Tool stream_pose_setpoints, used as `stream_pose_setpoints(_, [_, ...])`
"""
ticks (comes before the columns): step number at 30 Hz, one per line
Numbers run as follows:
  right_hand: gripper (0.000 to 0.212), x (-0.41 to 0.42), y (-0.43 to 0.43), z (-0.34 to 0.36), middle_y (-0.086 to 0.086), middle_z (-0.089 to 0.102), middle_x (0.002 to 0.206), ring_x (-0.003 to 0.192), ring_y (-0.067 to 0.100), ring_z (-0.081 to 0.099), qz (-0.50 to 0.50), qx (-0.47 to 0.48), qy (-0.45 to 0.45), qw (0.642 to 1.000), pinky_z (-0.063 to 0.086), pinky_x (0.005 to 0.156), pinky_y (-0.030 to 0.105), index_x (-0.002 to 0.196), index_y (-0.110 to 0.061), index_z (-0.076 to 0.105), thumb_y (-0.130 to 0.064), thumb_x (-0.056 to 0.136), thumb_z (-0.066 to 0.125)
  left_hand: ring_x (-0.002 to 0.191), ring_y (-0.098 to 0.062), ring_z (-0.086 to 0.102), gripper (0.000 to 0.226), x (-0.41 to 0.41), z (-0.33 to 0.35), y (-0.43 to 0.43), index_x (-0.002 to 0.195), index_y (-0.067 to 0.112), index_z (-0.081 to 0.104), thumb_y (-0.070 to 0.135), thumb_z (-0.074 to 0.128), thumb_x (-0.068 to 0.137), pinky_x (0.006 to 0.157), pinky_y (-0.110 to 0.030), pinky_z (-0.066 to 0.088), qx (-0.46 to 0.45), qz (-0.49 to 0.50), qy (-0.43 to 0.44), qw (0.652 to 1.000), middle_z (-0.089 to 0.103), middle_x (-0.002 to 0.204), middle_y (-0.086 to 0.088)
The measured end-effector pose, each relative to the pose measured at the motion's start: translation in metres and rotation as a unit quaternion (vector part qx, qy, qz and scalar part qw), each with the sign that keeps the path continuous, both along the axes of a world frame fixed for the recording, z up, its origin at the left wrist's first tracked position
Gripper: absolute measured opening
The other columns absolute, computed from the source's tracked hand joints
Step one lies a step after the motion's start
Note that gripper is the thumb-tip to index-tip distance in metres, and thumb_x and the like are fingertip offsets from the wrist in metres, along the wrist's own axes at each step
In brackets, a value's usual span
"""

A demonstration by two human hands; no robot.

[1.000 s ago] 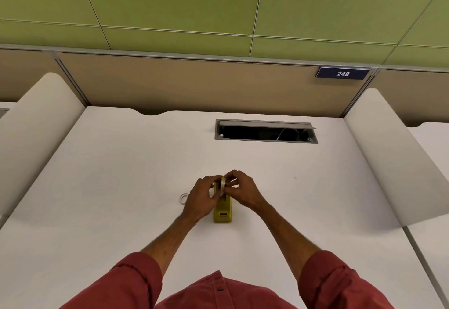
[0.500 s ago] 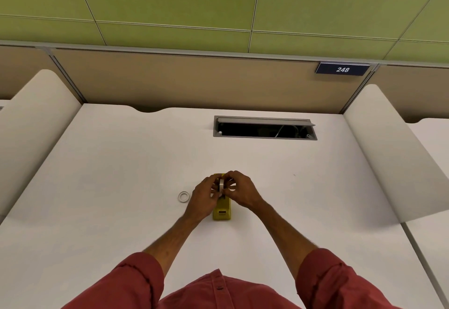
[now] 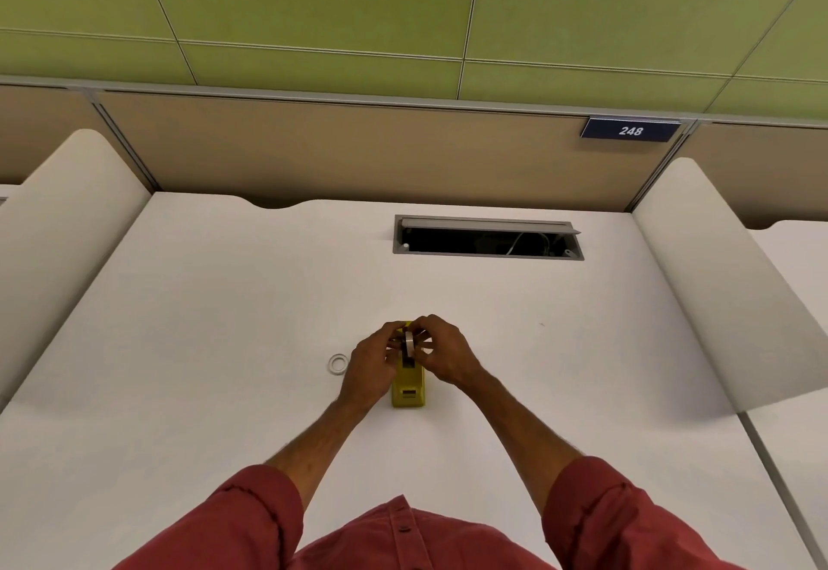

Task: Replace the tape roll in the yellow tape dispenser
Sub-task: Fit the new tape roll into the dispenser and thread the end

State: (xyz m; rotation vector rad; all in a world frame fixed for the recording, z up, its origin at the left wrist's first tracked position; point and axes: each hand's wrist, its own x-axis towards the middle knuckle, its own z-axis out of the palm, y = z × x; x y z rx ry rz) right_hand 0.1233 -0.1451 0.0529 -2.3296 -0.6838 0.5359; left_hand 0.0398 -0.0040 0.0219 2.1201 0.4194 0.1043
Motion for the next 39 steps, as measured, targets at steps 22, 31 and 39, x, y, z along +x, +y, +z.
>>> stream_pose_setpoints(22, [0.036,0.006,0.003,0.002,0.007,0.063,0.128,0.122,0.026,0.058,0.047,-0.087,-0.067,0.993,0.050,0.102,0.046,0.131,-0.012,0.065,-0.022,0.097,0.071,0.133,-0.023,0.057,0.040,0.009,-0.006,0.005,0.141,0.018,0.065,0.023,0.068,0.101,0.108,-0.038,0.053,0.162,0.012,0.071,0.984,0.059,0.146,0.000])
stream_pose_setpoints(31, [0.042,0.006,0.003,-0.003,0.004,0.057,0.139,0.129,0.025,0.056,0.058,-0.108,-0.070,0.990,0.050,0.104,0.046,0.139,-0.016,0.063,-0.026,0.099,0.069,0.133,-0.023,0.059,0.038,0.006,-0.010,0.004,0.139,0.016,0.065,0.024,0.069,0.102,0.109,-0.039,0.054,0.117,0.010,0.053,0.992,0.063,0.141,-0.001])
stream_pose_setpoints(39, [0.051,0.001,0.000,-0.007,0.002,0.050,0.146,0.132,0.022,0.056,0.058,-0.115,-0.070,0.989,0.049,0.107,0.044,0.145,-0.024,0.061,-0.031,0.096,0.074,0.138,-0.021,0.054,0.050,-0.001,-0.009,0.005,0.146,0.020,0.059,0.024,0.072,0.098,0.114,-0.040,0.051,0.104,-0.031,0.044,0.993,0.057,0.147,0.002])
